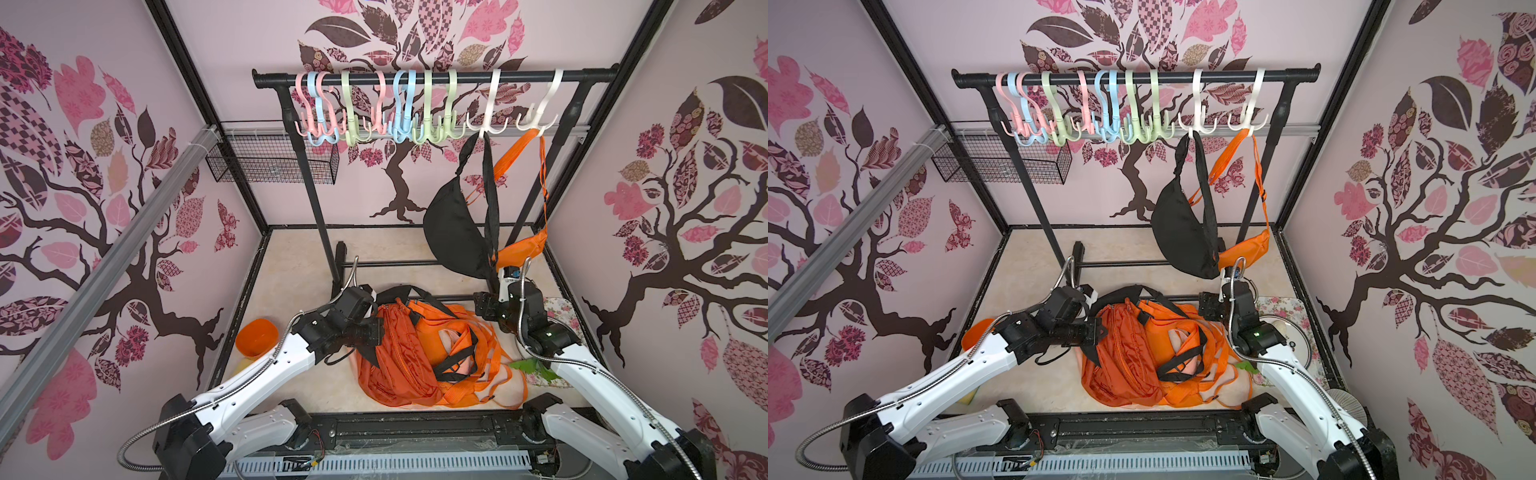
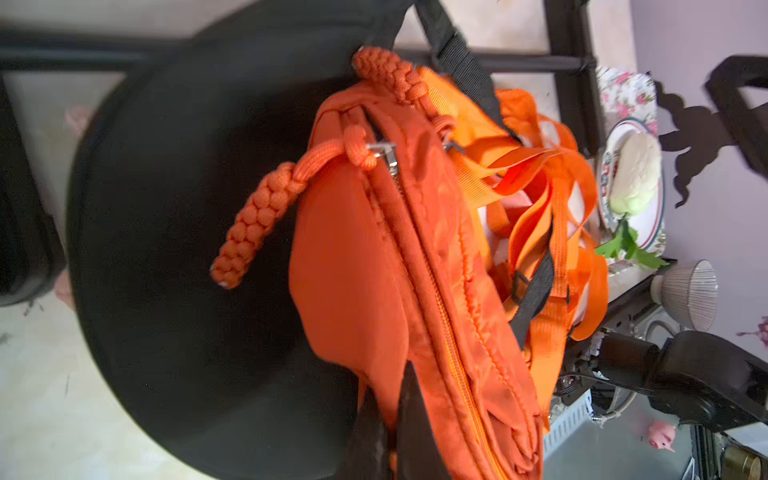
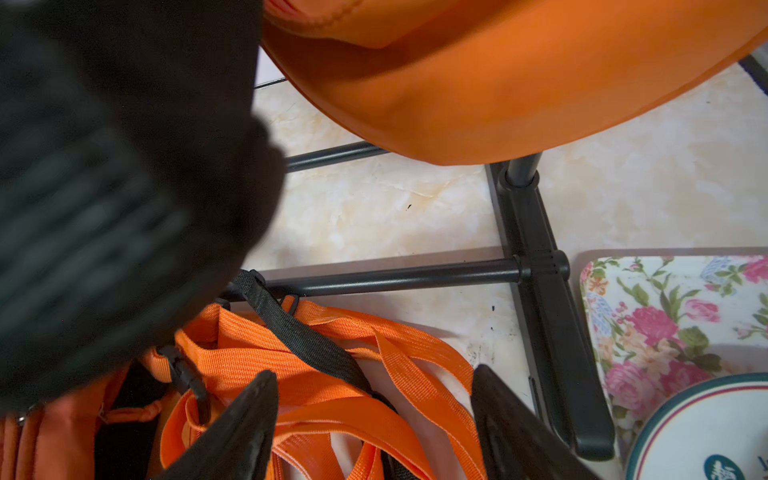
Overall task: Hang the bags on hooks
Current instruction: Pick up the bag from the bag.
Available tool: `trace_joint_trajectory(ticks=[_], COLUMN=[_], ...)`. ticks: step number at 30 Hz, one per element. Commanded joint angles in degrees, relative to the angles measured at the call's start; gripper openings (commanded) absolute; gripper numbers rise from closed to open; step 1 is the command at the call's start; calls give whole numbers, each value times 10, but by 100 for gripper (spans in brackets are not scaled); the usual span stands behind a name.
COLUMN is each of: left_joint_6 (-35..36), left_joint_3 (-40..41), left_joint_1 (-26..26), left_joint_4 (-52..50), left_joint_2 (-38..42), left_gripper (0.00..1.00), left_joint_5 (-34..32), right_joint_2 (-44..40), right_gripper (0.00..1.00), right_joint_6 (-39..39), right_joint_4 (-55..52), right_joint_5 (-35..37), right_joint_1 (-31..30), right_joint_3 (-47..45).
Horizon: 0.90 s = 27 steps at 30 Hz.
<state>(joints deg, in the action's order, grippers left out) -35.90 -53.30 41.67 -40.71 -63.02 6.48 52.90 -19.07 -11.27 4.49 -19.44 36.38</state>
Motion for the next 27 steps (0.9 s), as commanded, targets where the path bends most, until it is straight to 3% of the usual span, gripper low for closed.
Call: trace_joint_trajectory(ticks=[1, 4, 10, 16, 27], left_joint_6=[44, 69, 111, 107, 106], left_joint_3=[-74, -110, -143, -102, -79], left_joint_1=[-32, -83, -134, -139, -143], left_joint_4=[-15, -36, -85, -77, -69], left_joint_2=[16, 23, 14, 20, 26], left_gripper=[0, 0, 0, 0, 0], left_joint_5=[-7, 32, 60, 63, 48], right_joint_2=[1, 15, 66, 134, 177], right_gripper=[74, 74, 74, 72, 53], right_joint_6=[23, 34, 51, 60, 55], right_joint_4=[6, 0, -14, -22, -100], right_joint_5=[-32, -34, -64, -98, 0], right_joint_1=[-4, -16, -23, -46, -96], right_joint_3=[28, 34, 51, 55, 63])
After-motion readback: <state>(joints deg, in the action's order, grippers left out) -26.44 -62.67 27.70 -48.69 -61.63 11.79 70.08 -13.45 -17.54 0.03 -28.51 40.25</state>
